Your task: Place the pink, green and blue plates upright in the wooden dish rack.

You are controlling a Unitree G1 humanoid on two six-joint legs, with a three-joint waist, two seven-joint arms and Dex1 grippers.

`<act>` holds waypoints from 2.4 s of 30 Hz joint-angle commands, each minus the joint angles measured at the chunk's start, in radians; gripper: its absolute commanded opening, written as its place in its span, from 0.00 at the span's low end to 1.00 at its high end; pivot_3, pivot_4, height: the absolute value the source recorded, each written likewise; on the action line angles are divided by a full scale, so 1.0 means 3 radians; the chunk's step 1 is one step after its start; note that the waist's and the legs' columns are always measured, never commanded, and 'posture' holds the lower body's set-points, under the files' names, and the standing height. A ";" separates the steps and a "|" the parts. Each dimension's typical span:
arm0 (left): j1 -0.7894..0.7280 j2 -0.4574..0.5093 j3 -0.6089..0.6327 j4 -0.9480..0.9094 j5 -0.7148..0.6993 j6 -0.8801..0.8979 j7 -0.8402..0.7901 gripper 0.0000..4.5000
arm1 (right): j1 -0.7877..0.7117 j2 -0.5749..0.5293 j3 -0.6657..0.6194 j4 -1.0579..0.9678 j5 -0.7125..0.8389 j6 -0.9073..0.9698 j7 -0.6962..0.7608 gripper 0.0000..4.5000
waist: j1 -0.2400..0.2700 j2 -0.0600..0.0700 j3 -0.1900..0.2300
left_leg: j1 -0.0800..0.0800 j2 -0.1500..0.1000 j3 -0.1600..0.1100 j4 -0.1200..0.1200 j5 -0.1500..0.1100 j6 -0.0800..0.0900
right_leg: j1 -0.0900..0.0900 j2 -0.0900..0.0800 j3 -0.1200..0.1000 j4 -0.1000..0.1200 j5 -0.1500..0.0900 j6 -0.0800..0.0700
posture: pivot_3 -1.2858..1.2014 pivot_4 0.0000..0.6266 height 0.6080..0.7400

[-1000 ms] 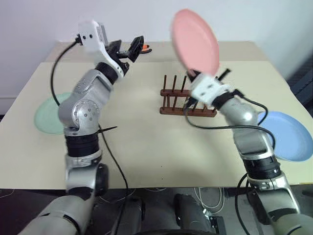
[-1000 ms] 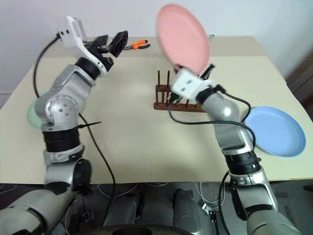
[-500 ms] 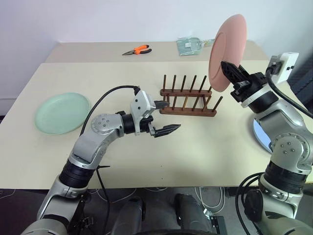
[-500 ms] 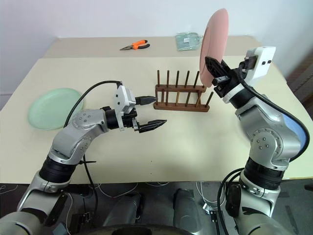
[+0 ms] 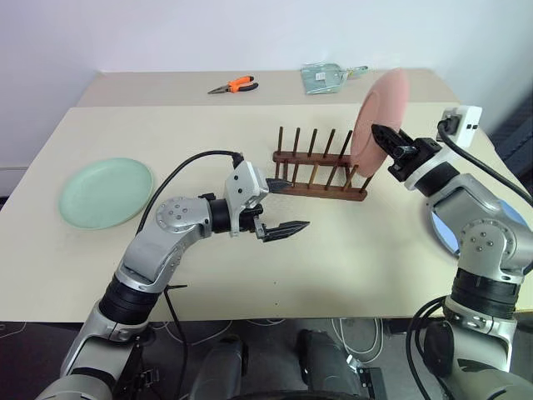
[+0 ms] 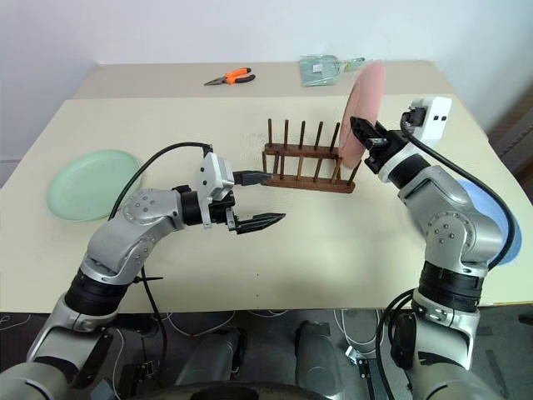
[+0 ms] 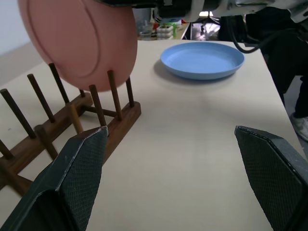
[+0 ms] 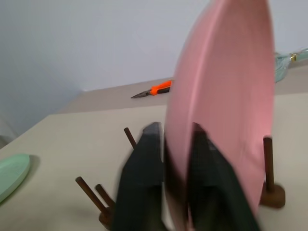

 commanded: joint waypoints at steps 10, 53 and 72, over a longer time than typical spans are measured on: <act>0.0031 -0.0031 0.0754 0.0494 0.0304 -0.0176 0.0822 1.00 | -0.0320 -0.0691 0.0144 -0.0007 -0.1011 -0.1182 -0.0053 1.00 | -0.0001 0.0001 0.0001 | 0.0000 -0.0001 0.0000 0.0001 0.0000 0.0000 | 0.0000 0.0000 0.0000 0.0000 0.0000 0.0001 | 0.52 0.24 1.00; -0.0631 -0.0504 0.2119 0.0122 -0.0398 0.0885 0.2526 0.01 | -0.0276 -0.0202 0.2430 -0.0336 -0.2718 -0.2175 0.0772 1.00 | 0.0068 -0.0041 -0.0001 | -0.0003 -0.0002 -0.0010 0.0000 0.0004 -0.0011 | -0.0003 0.0002 -0.0009 0.0002 0.0002 0.0001 | 0.52 0.24 1.00; -0.0975 -0.0954 0.1936 -0.0112 -0.0930 0.1090 0.2715 0.23 | -0.0783 -0.0148 0.2556 0.0711 -0.4070 -0.3029 0.0049 0.03 | 0.0000 -0.0040 0.0001 | -0.0001 0.0000 -0.0007 -0.0004 0.0005 -0.0012 | -0.0004 0.0003 -0.0004 0.0002 0.0002 0.0000 | 0.52 0.24 1.00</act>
